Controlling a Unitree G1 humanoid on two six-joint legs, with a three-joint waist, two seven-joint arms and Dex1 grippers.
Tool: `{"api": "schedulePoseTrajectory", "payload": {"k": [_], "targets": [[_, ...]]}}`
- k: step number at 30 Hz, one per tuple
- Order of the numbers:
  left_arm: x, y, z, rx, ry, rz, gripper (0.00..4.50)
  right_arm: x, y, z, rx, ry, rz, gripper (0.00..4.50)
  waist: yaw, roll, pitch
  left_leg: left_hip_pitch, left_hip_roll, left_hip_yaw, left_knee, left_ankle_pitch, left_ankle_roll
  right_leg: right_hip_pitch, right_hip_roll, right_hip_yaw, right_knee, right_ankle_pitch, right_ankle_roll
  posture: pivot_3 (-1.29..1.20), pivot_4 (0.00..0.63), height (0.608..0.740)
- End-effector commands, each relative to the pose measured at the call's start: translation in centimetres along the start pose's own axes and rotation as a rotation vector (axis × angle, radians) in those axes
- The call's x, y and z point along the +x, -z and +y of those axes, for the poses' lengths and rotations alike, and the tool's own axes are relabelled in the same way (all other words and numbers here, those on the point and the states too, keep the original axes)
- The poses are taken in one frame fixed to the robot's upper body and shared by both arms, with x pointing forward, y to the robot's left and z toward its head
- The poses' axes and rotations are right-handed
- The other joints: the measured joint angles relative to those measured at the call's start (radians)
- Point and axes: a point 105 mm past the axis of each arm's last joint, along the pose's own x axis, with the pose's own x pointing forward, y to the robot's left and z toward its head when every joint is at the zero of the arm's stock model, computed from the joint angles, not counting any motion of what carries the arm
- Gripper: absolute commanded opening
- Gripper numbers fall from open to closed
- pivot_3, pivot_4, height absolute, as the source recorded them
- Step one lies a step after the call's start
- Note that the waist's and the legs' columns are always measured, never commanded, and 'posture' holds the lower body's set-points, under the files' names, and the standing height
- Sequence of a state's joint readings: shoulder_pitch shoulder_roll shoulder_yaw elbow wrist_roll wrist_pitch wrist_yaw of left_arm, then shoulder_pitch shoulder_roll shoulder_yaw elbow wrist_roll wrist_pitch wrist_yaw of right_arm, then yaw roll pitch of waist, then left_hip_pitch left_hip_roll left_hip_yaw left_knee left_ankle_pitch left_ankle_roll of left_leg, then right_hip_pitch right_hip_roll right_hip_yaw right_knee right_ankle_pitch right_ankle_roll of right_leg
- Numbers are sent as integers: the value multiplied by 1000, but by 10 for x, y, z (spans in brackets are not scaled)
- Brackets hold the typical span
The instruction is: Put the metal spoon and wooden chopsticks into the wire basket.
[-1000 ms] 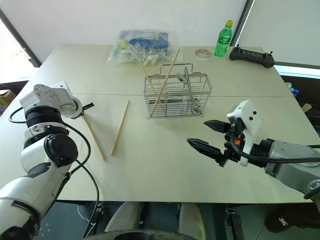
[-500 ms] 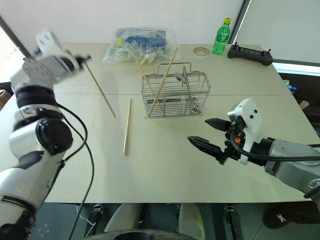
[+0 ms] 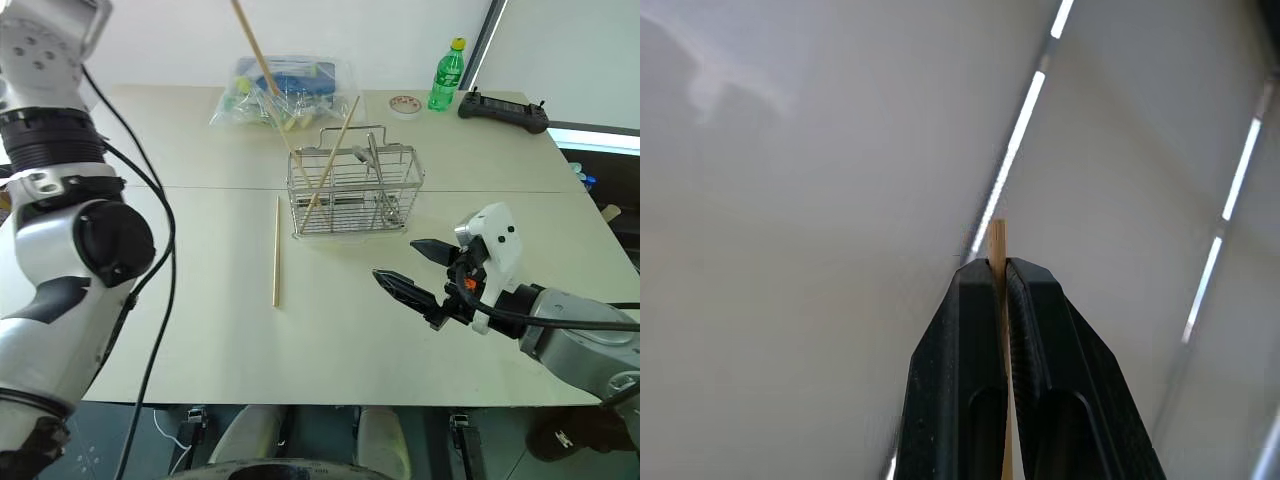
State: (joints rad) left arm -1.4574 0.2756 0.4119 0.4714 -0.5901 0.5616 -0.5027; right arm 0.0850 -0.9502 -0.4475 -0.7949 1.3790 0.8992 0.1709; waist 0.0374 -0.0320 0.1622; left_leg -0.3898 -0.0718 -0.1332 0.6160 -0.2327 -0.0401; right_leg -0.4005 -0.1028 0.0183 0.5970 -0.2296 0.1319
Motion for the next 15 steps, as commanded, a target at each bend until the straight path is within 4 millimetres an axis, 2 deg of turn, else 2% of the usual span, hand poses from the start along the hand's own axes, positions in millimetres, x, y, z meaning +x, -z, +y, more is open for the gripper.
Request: {"api": "schedulePoseTrajectory", "payload": {"k": [1, 5, 15], "targets": [[4, 2, -20, 66, 91, 10, 57, -3, -10, 6, -27, 8, -65, 4500, -4, 0, 0, 0, 0, 0, 0, 0, 0, 0, 0, 0, 0, 0, 0, 0, 150, 726], [1, 39, -31, 180, 151, 85, 57, -7, -11, 7, -21, 40, -88, 4500, -10, 2, 0, 1, 0, 1, -1, 0, 0, 0, 0, 0, 0, 0, 0, 0, 150, 726], [-24, 98, -28, 171, 115, 192, 57, -10, -15, 4, -7, 68, -111, 4500, 1, 2, 0, 0, 0, 0, 1, 0, 0, 1, 0, 1, -1, 0, -1, 0, 150, 726]]}}
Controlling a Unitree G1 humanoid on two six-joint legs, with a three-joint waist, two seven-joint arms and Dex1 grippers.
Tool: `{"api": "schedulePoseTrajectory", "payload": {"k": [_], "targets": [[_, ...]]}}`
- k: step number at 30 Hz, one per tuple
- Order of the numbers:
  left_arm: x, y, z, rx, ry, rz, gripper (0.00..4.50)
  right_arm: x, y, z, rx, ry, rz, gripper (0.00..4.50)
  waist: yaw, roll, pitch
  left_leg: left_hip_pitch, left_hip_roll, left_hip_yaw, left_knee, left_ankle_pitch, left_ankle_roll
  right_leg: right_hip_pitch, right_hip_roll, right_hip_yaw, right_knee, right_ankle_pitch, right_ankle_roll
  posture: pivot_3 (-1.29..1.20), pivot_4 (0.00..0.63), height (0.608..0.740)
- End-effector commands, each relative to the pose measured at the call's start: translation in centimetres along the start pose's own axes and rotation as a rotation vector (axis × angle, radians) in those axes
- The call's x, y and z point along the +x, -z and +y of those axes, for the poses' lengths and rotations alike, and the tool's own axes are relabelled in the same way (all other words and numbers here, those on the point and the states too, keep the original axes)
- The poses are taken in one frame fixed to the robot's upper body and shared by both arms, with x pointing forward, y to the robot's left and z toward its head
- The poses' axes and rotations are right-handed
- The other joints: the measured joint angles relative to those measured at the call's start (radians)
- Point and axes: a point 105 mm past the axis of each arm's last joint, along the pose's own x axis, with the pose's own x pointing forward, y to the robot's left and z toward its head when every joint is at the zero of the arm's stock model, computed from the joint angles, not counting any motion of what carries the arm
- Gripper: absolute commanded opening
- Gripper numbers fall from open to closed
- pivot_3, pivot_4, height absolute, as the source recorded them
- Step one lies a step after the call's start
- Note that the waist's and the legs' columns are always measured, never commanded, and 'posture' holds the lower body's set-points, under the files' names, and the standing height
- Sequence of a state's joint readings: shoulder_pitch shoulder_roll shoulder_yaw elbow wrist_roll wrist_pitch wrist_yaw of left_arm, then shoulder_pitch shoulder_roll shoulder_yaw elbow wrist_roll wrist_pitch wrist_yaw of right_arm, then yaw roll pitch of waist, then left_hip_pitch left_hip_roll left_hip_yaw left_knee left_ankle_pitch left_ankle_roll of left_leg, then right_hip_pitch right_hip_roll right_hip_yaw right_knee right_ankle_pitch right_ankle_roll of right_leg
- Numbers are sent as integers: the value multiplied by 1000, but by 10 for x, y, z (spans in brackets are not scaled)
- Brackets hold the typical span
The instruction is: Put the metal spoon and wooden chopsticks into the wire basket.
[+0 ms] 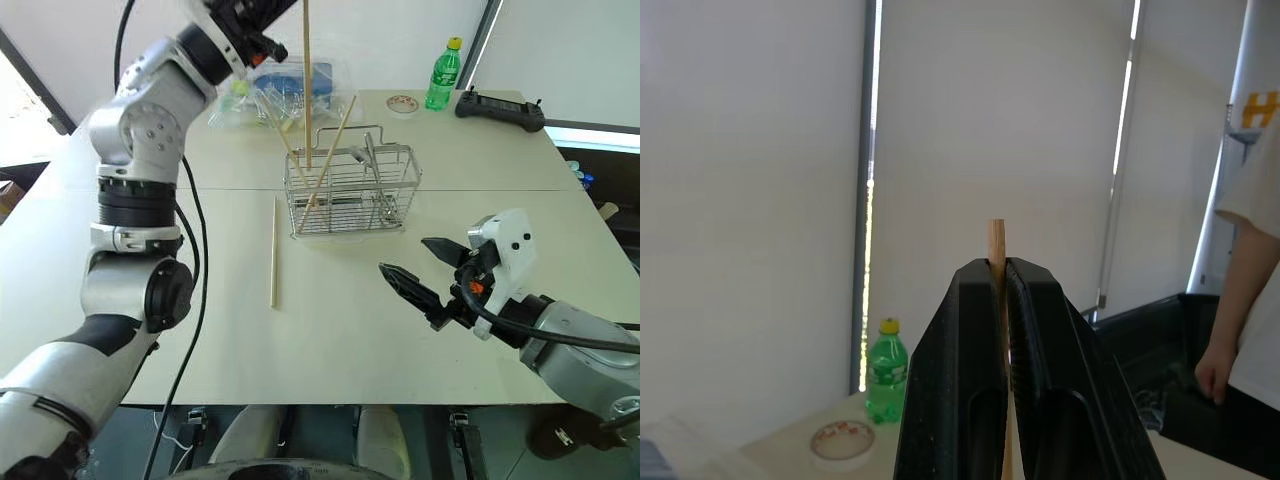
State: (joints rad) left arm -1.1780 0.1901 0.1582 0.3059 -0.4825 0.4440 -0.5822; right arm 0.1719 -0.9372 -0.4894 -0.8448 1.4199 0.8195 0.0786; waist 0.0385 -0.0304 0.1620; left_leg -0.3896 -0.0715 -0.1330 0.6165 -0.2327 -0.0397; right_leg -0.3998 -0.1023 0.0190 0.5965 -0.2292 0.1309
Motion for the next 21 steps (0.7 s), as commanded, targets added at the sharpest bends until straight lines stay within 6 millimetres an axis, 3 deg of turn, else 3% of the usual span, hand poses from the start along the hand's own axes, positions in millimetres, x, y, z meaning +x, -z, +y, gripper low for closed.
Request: {"api": "schedulePoseTrajectory", "payload": {"k": [1, 3, 10, 15, 18, 21], "targets": [[-3, 5, -10, 29, 1, -4, 353, -2, -14, 2, -29, -4, -56, 4500, 0, 0, 0, 0, 0, 0, 0, 0, 0, 0, 0, 0, 0, 0, 0, 0, 150, 726], [-8, 13, -8, 9, -27, 10, 991, -2, -16, 1, -25, -2, -59, 4500, 0, 0, 0, 0, 0, 0, 0, 0, 0, 1, 0, 0, 0, 0, 0, 0, 150, 726], [-15, 3, -6, -29, -37, 1, 4318, 2, -19, -4, -22, -11, -59, 4500, 0, 0, 0, 0, 0, 0, 1, 0, 0, 1, 0, 0, 0, 0, 0, 0, 150, 726], [-22, -30, 13, -45, -83, -32, 4424, 5, -19, -5, -23, -22, -56, 4500, -3, 0, 0, 0, 0, 0, 1, 0, 0, 1, 1, 0, 0, 0, 0, 0, 150, 726], [-35, -61, 57, -65, -236, -14, 4424, 6, -19, -4, -22, -26, -55, 4500, -3, 0, 0, 0, 0, -1, 1, 0, 0, 0, 1, 0, 0, 0, 0, 0, 150, 726], [-59, -63, 99, -72, -405, 118, 4424, 6, -12, -3, -26, -31, -34, 4500, -14, 0, 0, 1, 0, 0, 0, 0, 0, 1, 2, 0, 1, 0, 0, 0, 150, 726]]}}
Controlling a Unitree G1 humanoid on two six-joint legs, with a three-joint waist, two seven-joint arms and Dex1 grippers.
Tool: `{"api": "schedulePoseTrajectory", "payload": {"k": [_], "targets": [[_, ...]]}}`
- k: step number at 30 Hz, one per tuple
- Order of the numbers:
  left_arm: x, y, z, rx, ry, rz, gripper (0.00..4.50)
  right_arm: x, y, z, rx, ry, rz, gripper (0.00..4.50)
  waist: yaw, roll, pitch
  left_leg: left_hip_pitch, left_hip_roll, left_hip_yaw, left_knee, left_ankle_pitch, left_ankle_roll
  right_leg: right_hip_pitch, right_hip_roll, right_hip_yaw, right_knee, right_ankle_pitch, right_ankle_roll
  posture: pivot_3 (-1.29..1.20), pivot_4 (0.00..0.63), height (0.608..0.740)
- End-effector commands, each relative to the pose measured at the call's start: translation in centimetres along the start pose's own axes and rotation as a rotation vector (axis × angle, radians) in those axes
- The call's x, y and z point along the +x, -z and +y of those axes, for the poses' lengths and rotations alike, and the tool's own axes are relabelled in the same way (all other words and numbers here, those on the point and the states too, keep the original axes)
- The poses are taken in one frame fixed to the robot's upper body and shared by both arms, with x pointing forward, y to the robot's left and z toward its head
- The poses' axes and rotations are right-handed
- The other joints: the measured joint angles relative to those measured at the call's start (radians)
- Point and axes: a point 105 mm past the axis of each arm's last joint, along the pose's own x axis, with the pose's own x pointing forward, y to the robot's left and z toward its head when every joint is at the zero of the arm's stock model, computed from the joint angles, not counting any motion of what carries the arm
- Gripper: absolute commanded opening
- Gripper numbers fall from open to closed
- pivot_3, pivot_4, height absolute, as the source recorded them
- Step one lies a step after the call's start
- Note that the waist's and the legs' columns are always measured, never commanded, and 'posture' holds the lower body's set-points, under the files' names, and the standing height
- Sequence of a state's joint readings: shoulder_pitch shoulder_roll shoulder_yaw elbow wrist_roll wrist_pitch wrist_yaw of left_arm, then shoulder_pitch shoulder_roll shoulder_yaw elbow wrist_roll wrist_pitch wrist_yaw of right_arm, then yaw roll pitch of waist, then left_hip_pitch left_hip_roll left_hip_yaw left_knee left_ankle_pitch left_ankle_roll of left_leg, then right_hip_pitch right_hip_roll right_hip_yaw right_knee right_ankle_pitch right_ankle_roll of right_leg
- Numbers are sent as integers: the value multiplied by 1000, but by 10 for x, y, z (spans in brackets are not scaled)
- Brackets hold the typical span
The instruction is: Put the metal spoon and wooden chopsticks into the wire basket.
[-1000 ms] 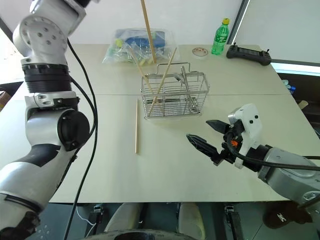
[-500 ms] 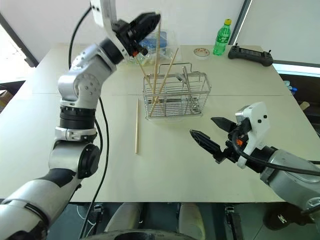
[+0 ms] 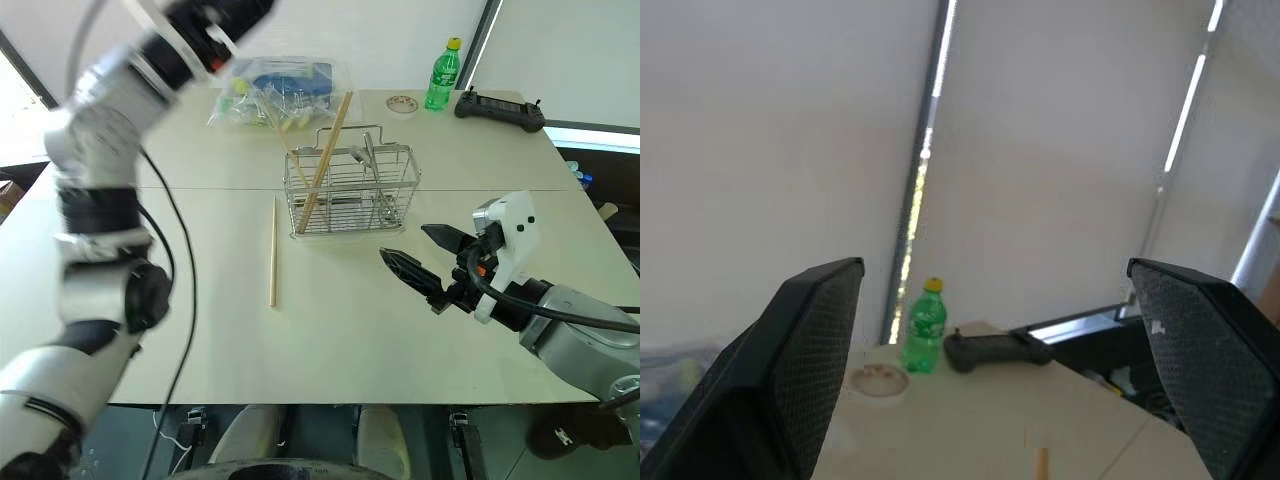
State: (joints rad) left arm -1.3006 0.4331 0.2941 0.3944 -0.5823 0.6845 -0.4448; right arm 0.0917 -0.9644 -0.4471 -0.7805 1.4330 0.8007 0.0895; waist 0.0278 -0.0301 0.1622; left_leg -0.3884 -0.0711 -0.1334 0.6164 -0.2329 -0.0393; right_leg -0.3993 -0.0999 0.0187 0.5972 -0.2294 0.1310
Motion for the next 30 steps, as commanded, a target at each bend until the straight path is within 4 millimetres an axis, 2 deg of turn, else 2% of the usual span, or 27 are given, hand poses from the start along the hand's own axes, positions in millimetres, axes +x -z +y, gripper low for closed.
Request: {"api": "schedulePoseTrajectory", "payload": {"k": [1, 3, 5, 8, 12, 17, 22, 27, 30], "targets": [[-17, -1, 51, 9, -192, 127, 4424, 0, 0, 4, -31, -13, 0, 4500, -9, 1, -1, 1, 0, 0, -1, 0, 0, 0, 0, 0, 0, 0, 0, 0, 150, 726], [-32, 20, 83, 42, -340, 265, 4424, 2, 2, 4, -28, -15, -2, 4500, -13, 1, -1, 3, 0, 0, -1, 0, 0, 2, 0, 0, 0, -1, 1, 0, 150, 726], [-45, 44, 104, 29, -472, 387, 4424, 4, 3, 5, -23, -17, -8, 4500, -10, 0, 0, 3, 0, -2, -1, 0, 0, 4, 0, 0, 0, -1, 1, 0, 150, 726], [-58, 84, 114, -30, -560, 543, 4424, 6, 6, 8, -15, -26, -8, 4500, -11, -2, 1, 3, -1, -3, 1, 0, 0, 5, 0, 0, 0, 0, 1, 0, 150, 726], [-61, 139, 96, -169, -585, 731, 4424, 9, 8, 9, -6, -33, -8, 4500, -13, -2, 1, -1, -1, -5, 1, 0, 0, 1, 0, -1, 0, 0, 1, 0, 150, 726], [-65, 191, 65, -231, -589, 949, 4424, 12, 6, 8, -2, -32, -18, 4500, -18, -2, 1, -2, -1, -4, -1, 0, 0, -1, -1, 0, 1, 0, 1, 0, 150, 726], [-76, 224, 44, -169, -587, 1109, 4424, 13, 7, 11, 11, -26, -33, 4500, -20, -2, 0, -1, -1, -3, -1, 0, 0, -2, -1, 0, 2, 0, 1, 0, 150, 726], [-84, 244, 34, -175, -577, 1173, 4424, 11, 8, 12, 24, -4, -50, 4500, -15, -2, 0, -1, -1, -3, 0, 0, -1, -2, -1, 0, 2, 0, 1, 0, 150, 726], [-80, 250, 29, -174, -555, 1175, 4424, 10, 7, 12, 31, 9, -62, 4500, -14, -1, 0, -1, -1, -3, 0, 0, -1, -2, -1, 0, 2, 0, 1, 0, 150, 726]]}}
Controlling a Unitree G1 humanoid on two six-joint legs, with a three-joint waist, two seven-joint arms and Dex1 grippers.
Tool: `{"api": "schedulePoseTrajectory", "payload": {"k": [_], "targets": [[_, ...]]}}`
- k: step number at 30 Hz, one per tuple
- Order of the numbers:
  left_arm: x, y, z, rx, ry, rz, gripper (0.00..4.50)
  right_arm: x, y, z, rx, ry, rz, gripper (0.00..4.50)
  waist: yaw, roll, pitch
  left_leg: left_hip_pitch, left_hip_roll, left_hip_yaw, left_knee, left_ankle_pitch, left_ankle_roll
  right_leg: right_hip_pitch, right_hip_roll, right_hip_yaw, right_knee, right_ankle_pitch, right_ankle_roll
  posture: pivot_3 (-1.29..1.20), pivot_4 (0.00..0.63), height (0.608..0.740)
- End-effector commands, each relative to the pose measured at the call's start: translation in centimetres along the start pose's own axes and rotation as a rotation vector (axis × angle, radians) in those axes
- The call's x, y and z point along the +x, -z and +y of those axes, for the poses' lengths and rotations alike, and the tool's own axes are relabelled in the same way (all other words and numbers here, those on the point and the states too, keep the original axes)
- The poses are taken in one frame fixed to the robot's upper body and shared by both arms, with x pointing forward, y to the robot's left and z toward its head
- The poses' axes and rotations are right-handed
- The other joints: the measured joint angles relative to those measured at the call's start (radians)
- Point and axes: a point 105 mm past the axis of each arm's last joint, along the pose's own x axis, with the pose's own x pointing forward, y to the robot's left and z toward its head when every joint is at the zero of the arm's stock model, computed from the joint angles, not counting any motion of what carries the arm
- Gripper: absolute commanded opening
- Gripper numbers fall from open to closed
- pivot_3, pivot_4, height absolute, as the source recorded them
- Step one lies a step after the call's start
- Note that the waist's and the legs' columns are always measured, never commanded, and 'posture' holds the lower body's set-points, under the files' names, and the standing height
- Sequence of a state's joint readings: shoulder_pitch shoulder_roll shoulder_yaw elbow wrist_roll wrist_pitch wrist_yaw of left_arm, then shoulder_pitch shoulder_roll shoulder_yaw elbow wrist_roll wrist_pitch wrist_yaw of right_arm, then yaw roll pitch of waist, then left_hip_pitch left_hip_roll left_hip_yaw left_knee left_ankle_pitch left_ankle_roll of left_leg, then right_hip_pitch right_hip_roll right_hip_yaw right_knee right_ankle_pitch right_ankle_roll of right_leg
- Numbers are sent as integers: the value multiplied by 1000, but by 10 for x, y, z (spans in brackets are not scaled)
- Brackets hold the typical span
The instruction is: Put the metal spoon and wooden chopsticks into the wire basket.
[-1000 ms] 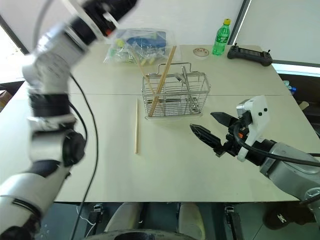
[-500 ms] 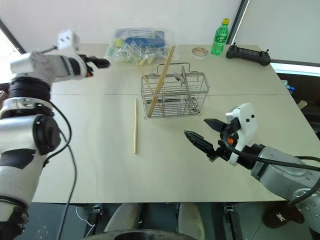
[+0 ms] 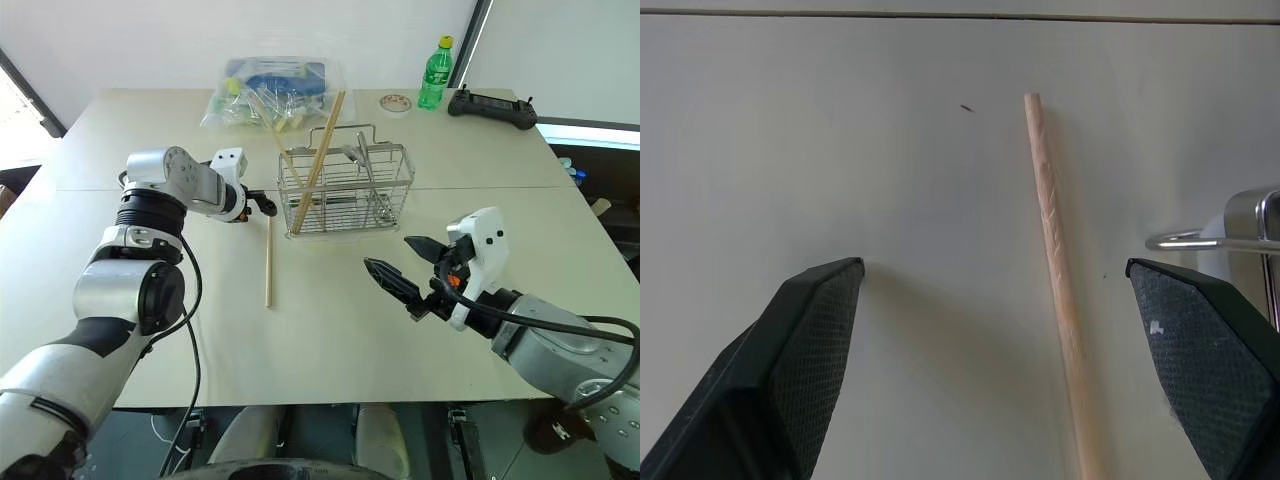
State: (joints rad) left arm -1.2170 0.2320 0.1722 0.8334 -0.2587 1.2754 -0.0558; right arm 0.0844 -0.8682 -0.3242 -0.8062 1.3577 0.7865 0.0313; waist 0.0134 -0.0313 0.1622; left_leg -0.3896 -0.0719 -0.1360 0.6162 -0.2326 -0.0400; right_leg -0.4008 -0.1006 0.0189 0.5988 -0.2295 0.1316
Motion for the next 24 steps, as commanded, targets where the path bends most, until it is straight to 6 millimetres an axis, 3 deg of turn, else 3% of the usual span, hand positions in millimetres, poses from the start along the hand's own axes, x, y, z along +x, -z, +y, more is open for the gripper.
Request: {"api": "schedulePoseTrajectory", "payload": {"k": [1, 8, 11, 18, 24], "targets": [[2, -4, -10, 29, 14, -25, 4424, -3, -11, 5, -21, 4, -67, 4500, 2, 0, 0, 0, 0, 0, 0, 0, 0, 0, 0, 0, 0, 0, 0, 0, 150, 726], [19, 6, -14, 94, -2, 0, 4424, -3, -13, 7, -15, 19, -93, 4500, 5, 2, -1, 5, 0, 0, 0, 0, 0, 6, -1, 0, -1, 0, 0, 0, 150, 726], [24, 12, -15, 106, 0, 20, 3554, -3, -14, 7, -15, 24, -99, 4500, 5, 3, -2, 9, 0, 0, 0, 0, 0, 10, -1, -1, -1, -2, 3, 0, 150, 726], [25, 10, -11, 81, -7, 12, 32, -5, -15, 4, -16, 33, -99, 4500, 25, 4, -2, 9, 0, 0, 0, 0, 0, 11, -3, -1, -2, -3, 4, 0, 150, 726], [22, 8, 5, 22, -47, -1, 32, -5, -16, 3, -18, 29, -93, 4500, 26, 4, -2, 8, 0, 0, 0, 0, 0, 10, -3, -1, -2, -2, 3, 0, 150, 726]]}}
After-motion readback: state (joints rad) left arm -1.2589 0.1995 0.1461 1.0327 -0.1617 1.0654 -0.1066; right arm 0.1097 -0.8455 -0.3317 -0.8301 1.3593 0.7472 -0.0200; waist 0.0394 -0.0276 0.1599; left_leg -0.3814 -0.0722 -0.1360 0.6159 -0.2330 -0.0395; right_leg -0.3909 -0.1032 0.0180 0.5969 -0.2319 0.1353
